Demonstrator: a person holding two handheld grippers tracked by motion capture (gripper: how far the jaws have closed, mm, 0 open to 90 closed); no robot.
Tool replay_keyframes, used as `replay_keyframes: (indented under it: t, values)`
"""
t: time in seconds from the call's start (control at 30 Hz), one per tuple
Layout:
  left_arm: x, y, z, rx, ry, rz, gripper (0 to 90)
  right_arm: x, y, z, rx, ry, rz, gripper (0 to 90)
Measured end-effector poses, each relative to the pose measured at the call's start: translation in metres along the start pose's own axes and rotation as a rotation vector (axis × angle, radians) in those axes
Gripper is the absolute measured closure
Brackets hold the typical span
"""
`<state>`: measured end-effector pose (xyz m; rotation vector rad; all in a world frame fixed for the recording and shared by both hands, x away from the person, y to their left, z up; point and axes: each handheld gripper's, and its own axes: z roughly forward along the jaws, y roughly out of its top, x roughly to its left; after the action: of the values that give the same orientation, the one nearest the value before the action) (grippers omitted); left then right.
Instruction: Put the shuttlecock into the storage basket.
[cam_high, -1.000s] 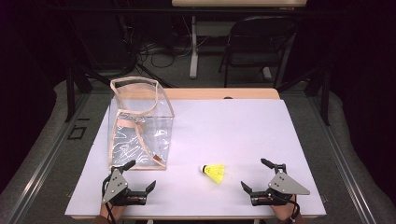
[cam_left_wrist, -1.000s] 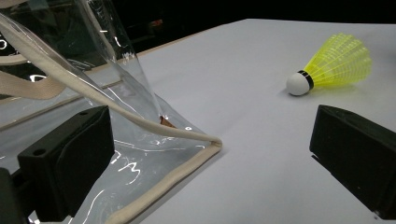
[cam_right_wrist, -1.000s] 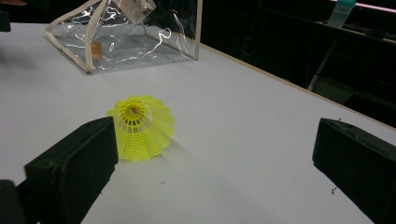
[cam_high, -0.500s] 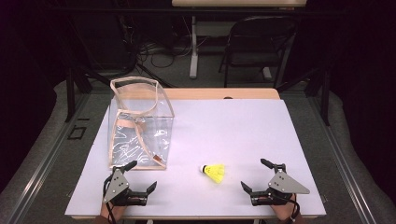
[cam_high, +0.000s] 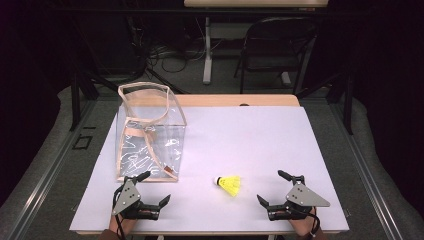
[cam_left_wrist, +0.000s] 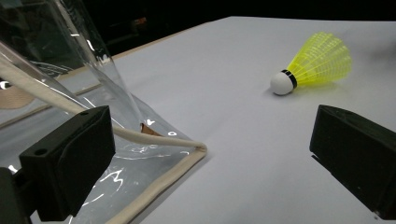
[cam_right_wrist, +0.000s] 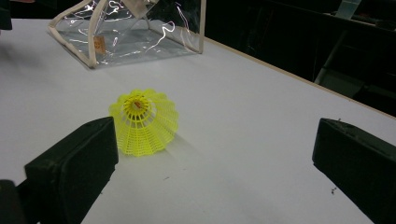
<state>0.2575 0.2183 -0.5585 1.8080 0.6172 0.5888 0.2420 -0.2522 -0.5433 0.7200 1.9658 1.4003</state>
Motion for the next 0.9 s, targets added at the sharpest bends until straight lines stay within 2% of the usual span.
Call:
replay_keyframes:
  t: [0.4,0.9]
  values:
    - [0.001,0.009,0.010,-0.002,-0.069,0.031,0.0,0.000,0.000,0.001,0.009,0.003,0.000,0.0]
    - [0.000,0.019,0.023,0.006,-0.106,0.053,0.0,0.000,-0.001,0.001,0.013,0.002,0.002,0.0]
